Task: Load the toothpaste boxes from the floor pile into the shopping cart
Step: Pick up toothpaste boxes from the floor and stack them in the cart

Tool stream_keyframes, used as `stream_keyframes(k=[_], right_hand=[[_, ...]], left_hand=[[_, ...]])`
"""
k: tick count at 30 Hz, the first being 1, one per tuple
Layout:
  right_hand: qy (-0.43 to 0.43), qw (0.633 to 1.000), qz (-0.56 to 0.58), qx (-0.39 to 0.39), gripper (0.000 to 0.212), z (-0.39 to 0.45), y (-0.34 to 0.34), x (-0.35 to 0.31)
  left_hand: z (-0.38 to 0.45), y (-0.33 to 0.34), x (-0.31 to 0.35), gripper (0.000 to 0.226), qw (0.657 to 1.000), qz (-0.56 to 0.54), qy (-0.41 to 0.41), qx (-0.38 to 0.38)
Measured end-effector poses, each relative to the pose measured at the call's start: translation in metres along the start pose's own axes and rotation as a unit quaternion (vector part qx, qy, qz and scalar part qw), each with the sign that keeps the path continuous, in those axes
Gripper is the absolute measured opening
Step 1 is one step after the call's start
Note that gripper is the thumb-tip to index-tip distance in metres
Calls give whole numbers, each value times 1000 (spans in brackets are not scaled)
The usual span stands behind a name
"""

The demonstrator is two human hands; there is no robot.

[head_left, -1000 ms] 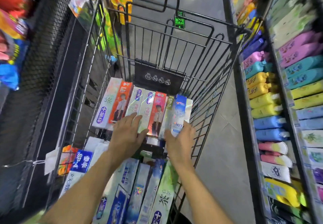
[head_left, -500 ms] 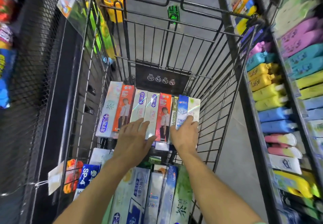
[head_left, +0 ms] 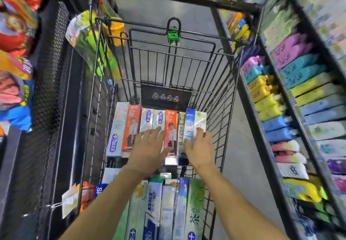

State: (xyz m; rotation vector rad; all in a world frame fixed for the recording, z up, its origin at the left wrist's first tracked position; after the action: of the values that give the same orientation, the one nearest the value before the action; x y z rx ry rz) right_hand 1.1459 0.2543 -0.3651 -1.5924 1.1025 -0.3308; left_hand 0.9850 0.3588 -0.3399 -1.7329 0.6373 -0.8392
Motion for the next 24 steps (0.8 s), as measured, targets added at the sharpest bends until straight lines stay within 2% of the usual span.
stream_keyframes(k=[6,11,13,15,16,19,24], right_hand=[[-46,998,16,27,58,-74,-60,8],[19,998,-25,60,51,-150,-107,43],[65,995,-40,66,59,-184,-124,64],[113,989,-34,91,76,-224,-140,88],[135,985,-30,108,81,-245,-148,100],[197,970,-32,137,80,-321,-160,143],[334,923,-11,188,95,-484,-154,206]], left_hand=[[-3,-45,34,64,991,24,132,0],[-22,-79,77,67,953,80,292,6],[-28,-92,107,67,936,89,340,10],[-37,-101,145,65,916,101,388,8],[-43,-105,167,65,904,111,413,12],[-77,-106,241,68,852,130,506,41],[-193,-94,385,74,739,149,655,51]])
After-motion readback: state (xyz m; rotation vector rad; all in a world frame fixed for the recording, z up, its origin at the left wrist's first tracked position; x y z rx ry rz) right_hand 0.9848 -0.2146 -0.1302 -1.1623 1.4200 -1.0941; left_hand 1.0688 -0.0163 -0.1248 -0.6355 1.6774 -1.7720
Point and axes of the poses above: each hand's wrist, its own z-axis towards the middle knuckle, its own y-axis out of the palm, x = y × z, the point moved 1 cm from there along z, towards the middle knuckle, and after that the axes turned 1 degree about y, right-handed, at the moved point
